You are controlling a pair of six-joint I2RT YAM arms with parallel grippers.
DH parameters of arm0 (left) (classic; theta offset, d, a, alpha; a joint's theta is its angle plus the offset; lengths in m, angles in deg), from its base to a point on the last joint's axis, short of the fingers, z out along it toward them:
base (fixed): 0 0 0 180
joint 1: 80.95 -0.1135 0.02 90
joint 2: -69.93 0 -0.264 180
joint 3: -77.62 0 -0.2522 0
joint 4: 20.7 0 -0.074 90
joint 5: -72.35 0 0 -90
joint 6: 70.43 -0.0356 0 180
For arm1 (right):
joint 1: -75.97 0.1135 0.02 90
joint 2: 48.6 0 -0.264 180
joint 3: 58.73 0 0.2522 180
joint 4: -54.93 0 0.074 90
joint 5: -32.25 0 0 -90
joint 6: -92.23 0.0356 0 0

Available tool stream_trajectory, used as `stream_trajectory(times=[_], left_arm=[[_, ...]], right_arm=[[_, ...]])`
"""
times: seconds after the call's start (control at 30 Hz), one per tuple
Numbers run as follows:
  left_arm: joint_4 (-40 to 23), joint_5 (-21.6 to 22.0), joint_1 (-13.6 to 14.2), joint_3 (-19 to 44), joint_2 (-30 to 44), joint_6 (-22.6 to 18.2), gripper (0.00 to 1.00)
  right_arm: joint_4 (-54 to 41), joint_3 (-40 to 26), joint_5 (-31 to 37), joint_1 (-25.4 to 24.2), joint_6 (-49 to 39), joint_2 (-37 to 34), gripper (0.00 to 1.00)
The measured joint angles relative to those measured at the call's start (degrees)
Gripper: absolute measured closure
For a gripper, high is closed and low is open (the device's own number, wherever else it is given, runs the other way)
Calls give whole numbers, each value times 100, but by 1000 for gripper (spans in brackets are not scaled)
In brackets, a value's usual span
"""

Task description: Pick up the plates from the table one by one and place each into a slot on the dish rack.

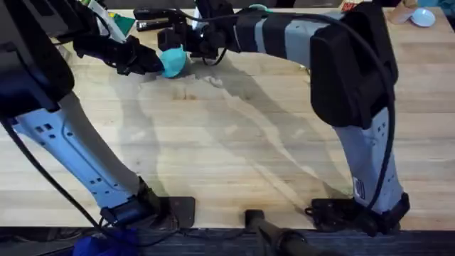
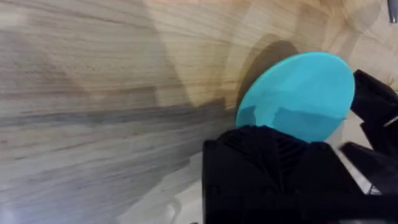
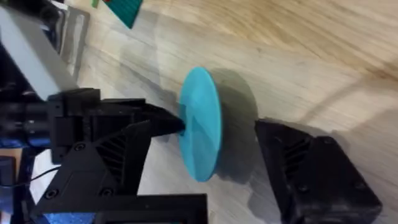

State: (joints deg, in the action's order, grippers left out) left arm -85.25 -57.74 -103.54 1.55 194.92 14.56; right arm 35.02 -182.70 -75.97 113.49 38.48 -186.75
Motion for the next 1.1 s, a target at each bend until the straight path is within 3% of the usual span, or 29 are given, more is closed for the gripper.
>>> stream_trajectory(times=[0.37, 0.63, 0.83, 1.1], left_arm=[[0, 2, 0, 0, 0, 1, 961], [0, 2, 0, 0, 0, 0, 961], [-9, 2, 0, 11, 0, 1, 961], [-39, 4, -7, 33, 0, 2, 961]], right_arm=[[13, -31, 37, 105, 4, -131, 62], [9, -31, 39, 105, 26, -137, 406], [-7, -31, 76, 83, 78, -137, 929], [50, -74, -40, 81, 105, -137, 973]])
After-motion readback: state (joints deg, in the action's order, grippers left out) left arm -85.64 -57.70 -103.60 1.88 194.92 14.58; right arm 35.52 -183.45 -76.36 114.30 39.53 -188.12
